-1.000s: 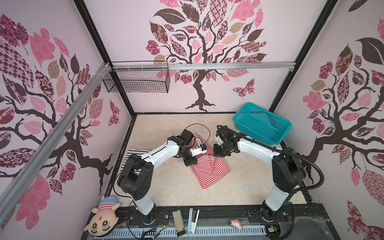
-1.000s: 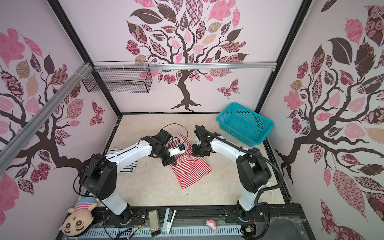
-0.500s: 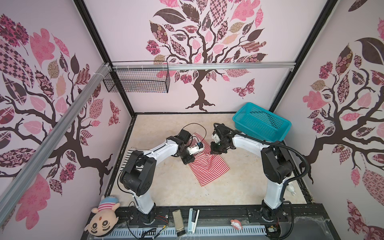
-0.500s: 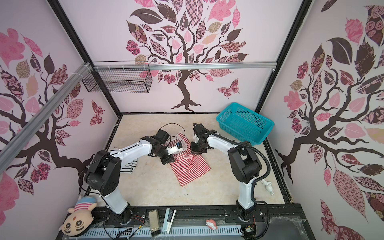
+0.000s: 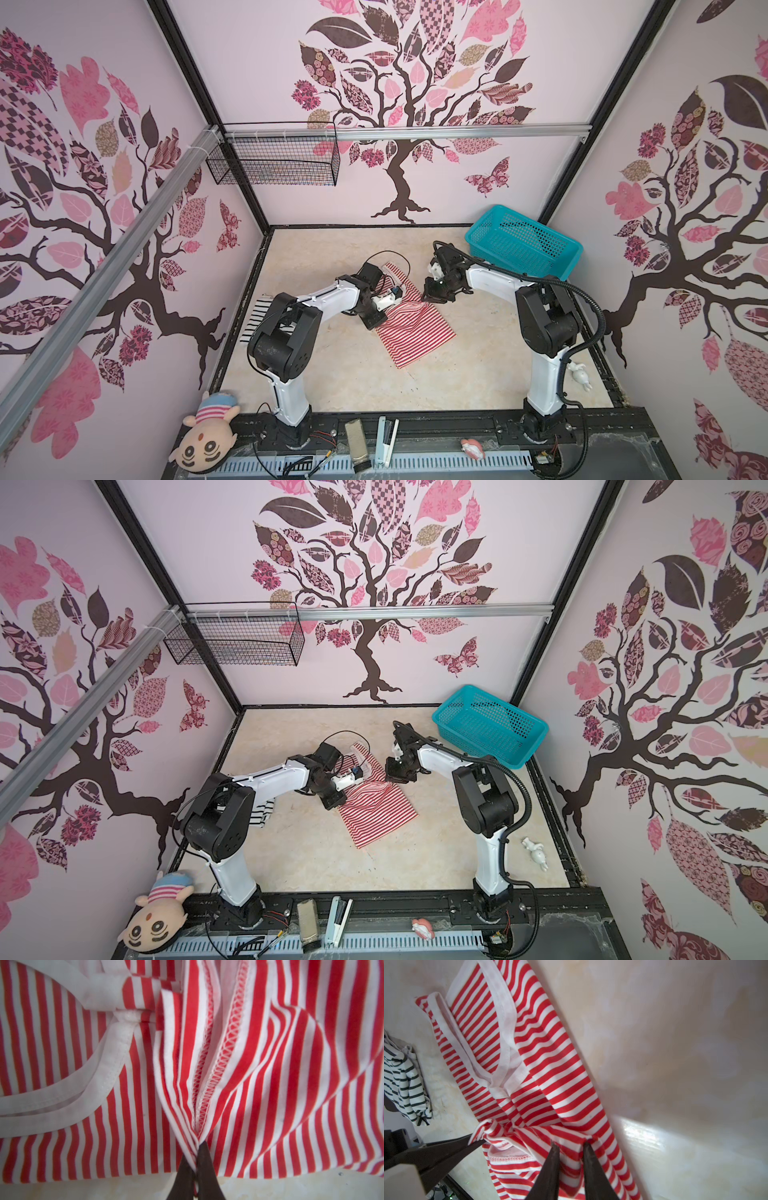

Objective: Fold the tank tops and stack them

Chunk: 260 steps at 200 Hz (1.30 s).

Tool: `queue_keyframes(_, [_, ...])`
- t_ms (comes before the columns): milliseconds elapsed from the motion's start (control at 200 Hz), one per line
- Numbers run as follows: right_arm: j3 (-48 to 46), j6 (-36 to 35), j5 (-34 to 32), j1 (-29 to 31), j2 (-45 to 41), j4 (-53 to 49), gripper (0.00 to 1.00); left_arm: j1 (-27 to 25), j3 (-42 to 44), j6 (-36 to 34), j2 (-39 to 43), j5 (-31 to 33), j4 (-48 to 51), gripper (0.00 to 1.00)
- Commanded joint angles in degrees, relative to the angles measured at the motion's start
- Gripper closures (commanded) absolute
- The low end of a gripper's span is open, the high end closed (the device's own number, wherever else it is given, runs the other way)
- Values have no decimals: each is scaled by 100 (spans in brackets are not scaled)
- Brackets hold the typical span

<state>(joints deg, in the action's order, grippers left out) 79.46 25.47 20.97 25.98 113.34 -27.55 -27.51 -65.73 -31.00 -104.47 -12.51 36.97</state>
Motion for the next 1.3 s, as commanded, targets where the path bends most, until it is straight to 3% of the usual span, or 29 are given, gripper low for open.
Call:
queue_keyframes(0, [309,-16,192,-12,76,162,70,44,187,102,152,202,-164,100])
queue_keyframes(135, [210,77,150,-6,-140,341,54,52,184,381,213,523,-435,100])
queue_keyframes(245, [-235,256,40,-13,-549,616,54,52,210,777,301,1279,-773,87])
queue_keyframes(325, [-640,371,63,-11,-900,811,56,56,281,989,436,1884,-1015,75])
queue_keyframes(400, [-990,473,235,18,-1198,931,64,52,356,1132,623,2282,-1202,66])
queue_keyframes(500, [-1246,464,305,239,-1397,966,76,52,516,1270,967,2447,-1402,62])
queue_keyframes(555, [-1239,400,259,409,-1403,858,81,55,602,1312,1201,2175,-1370,62])
queue_keyframes(650, [-1227,409,89,592,-1306,806,89,53,637,1158,1441,968,-953,62])
queue_keyframes(750, [-1134,484,-87,634,-1050,682,95,44,556,949,1355,-286,-349,63])
queue_keyframes(825, [-902,400,-293,708,-802,437,97,-14,527,748,1194,-803,-68,65])
queue_keyframes(1121, [-227,327,-737,760,-149,16,100,-157,228,643,491,-973,-184,67])
queue_keyframes(1296, [379,240,-1112,760,237,-396,100,-158,5,729,205,-545,-376,67])
